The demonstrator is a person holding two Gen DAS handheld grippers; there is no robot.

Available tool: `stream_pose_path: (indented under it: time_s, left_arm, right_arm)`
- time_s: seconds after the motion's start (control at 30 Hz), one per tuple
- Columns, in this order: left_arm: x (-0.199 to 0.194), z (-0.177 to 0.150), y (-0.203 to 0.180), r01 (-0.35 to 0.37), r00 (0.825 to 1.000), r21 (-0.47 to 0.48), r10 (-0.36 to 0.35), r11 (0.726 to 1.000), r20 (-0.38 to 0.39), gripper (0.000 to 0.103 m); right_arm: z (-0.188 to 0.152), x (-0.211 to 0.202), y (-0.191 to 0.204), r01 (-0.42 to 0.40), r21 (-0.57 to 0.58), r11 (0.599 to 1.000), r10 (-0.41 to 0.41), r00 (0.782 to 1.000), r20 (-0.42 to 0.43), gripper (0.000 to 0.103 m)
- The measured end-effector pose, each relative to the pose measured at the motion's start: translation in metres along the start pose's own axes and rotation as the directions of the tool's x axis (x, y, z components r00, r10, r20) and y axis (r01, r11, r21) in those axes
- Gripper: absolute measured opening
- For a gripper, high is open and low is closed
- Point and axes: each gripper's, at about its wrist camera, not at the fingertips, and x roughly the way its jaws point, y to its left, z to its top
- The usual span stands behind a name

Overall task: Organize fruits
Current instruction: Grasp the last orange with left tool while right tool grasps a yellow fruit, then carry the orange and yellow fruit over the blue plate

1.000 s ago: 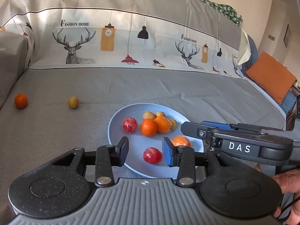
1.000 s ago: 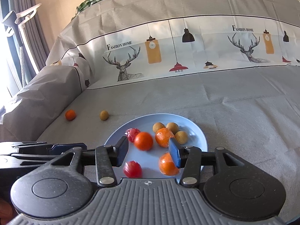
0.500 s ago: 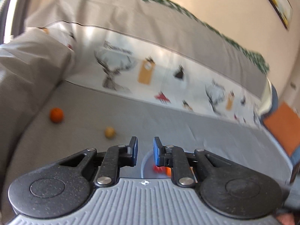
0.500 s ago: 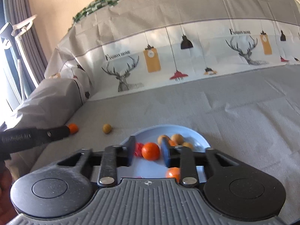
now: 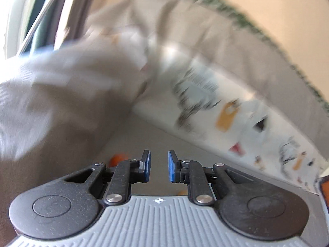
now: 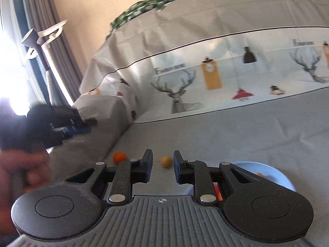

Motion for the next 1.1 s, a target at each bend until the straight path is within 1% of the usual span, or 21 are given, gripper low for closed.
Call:
stream_pose_path:
  time_s: [0.07,0.13,0.27,0.33,0.4,0.43,0.47,0.5,0.53,0.57,0.67,0.87,0.93,0.97,1.03,1.1]
  left_arm:
    - [0.015,0.002,0.012,-0.057,0.996,-0.061,0.053,0.997,-0.065,0.019]
    - [0.024,0.006,0.018,-0.081,0.994,-0.079,0.075,0.994,-0.082,0.019]
    - [0.044,0.013,0.014,-0.117,0.989,-0.025,0.114,0.993,-0.092,0.021]
    - [0.057,0.013,0.015,-0.144,0.984,0.003,0.143,0.990,-0.101,0.026]
    - [0.070,0.009,0.018,-0.158,0.979,0.014,0.159,0.987,-0.124,0.033]
    - [0.076,0.008,0.020,-0.162,0.977,0.018,0.163,0.987,-0.137,0.036]
    - [0.082,0.006,0.023,-0.167,0.975,0.024,0.168,0.986,-0.148,0.041]
    - [0.087,0.005,0.024,-0.170,0.973,0.032,0.173,0.985,-0.155,0.044]
    - [0.092,0.004,0.023,-0.170,0.972,0.041,0.174,0.985,-0.158,0.045]
    - [0.095,0.004,0.022,-0.170,0.972,0.056,0.177,0.984,-0.157,0.047]
    - [0.111,0.001,0.021,-0.188,0.967,0.106,0.203,0.976,-0.154,0.048]
    - [0.138,-0.005,0.021,-0.215,0.957,0.161,0.241,0.963,-0.163,0.048]
    - [0.143,-0.006,0.019,-0.225,0.953,0.184,0.256,0.957,-0.165,0.045]
    - [0.144,-0.007,0.017,-0.231,0.951,0.199,0.264,0.953,-0.162,0.040]
    - [0.141,-0.007,0.014,-0.229,0.951,0.222,0.266,0.948,-0.157,0.039]
    - [0.134,-0.007,0.012,-0.229,0.954,0.233,0.266,0.945,-0.141,0.038]
  right_arm:
    - [0.004,0.016,0.007,-0.018,-0.011,1.000,0.018,1.000,-0.007,0.023]
    - [0.007,0.031,0.013,-0.020,-0.023,1.000,0.019,1.000,-0.022,0.023]
    - [0.008,0.072,0.015,-0.001,-0.016,1.000,-0.001,0.996,-0.088,0.024]
    - [0.007,0.091,0.016,0.015,-0.018,1.000,-0.017,0.993,-0.120,0.024]
    - [0.005,0.110,0.017,0.034,-0.022,0.999,-0.037,0.988,-0.147,0.027]
    - [0.004,0.118,0.017,0.040,-0.022,0.999,-0.043,0.987,-0.158,0.029]
    - [0.002,0.127,0.017,0.052,-0.025,0.998,-0.055,0.984,-0.169,0.036]
    - [0.001,0.136,0.018,0.069,-0.033,0.997,-0.073,0.981,-0.178,0.040]
    - [0.000,0.142,0.019,0.084,-0.041,0.996,-0.090,0.980,-0.179,0.048]
    - [-0.002,0.149,0.019,0.096,-0.049,0.994,-0.104,0.978,-0.181,0.051]
    - [-0.005,0.171,0.020,0.118,-0.078,0.990,-0.131,0.972,-0.197,0.051]
    - [-0.012,0.200,0.017,0.152,-0.105,0.983,-0.173,0.954,-0.244,0.050]
    - [-0.015,0.206,0.014,0.155,-0.114,0.981,-0.180,0.949,-0.259,0.049]
    - [-0.015,0.208,0.013,0.159,-0.118,0.980,-0.185,0.946,-0.265,0.039]
    - [-0.016,0.209,0.012,0.157,-0.114,0.981,-0.183,0.945,-0.271,0.028]
    - [-0.013,0.207,0.013,0.150,-0.108,0.983,-0.174,0.947,-0.269,0.028]
